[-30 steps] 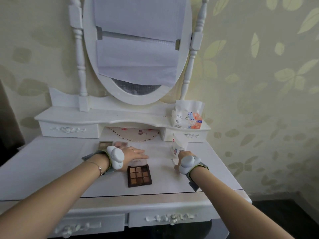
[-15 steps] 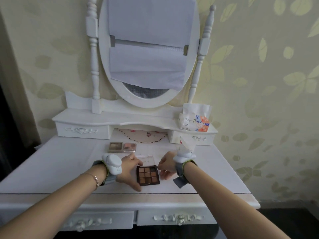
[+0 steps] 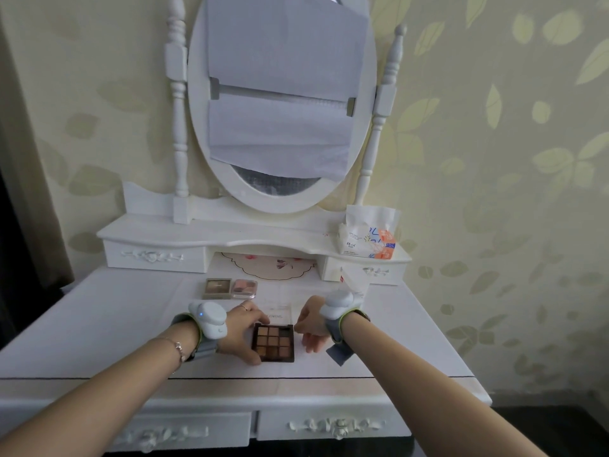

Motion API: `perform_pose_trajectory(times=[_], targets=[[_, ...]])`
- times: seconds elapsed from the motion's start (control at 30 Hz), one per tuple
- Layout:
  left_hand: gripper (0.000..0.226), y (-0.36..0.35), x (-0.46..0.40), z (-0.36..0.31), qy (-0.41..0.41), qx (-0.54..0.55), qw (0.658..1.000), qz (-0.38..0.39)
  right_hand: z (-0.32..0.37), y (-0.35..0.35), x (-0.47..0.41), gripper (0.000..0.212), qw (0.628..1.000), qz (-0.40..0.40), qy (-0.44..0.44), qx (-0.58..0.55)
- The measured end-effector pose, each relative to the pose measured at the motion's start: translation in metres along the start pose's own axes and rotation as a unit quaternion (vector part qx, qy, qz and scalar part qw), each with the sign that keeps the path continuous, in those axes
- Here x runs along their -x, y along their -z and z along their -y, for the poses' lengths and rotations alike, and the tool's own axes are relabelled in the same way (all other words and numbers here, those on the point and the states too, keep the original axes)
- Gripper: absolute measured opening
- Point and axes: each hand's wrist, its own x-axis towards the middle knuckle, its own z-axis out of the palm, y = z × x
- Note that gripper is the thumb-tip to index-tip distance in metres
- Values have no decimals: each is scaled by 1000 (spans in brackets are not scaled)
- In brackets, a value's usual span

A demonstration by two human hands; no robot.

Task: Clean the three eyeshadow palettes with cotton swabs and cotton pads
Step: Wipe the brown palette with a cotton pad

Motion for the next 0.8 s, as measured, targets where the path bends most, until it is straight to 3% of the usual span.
perform_pose_trajectory(times=[0.2, 0.47, 0.6, 0.7, 0.8], targets=[[93, 25, -5, -13, 3, -66, 998, -12, -5, 23, 6, 27, 999, -38, 23, 2], [81, 90, -60, -60, -46, -62, 996, -54, -7, 101, -1, 21, 988, -139, 70, -4], [114, 114, -81, -93, -43, -13, 995, -87, -4, 141, -8, 19, 963, -249, 103, 22], [95, 125, -113, -106, -37, 22, 993, -112, -1, 178, -19, 17, 930, -355, 83, 57], [78, 125, -141, -118, -47, 52, 991, -117, -6, 199, -34, 31, 926, -365, 84, 57]])
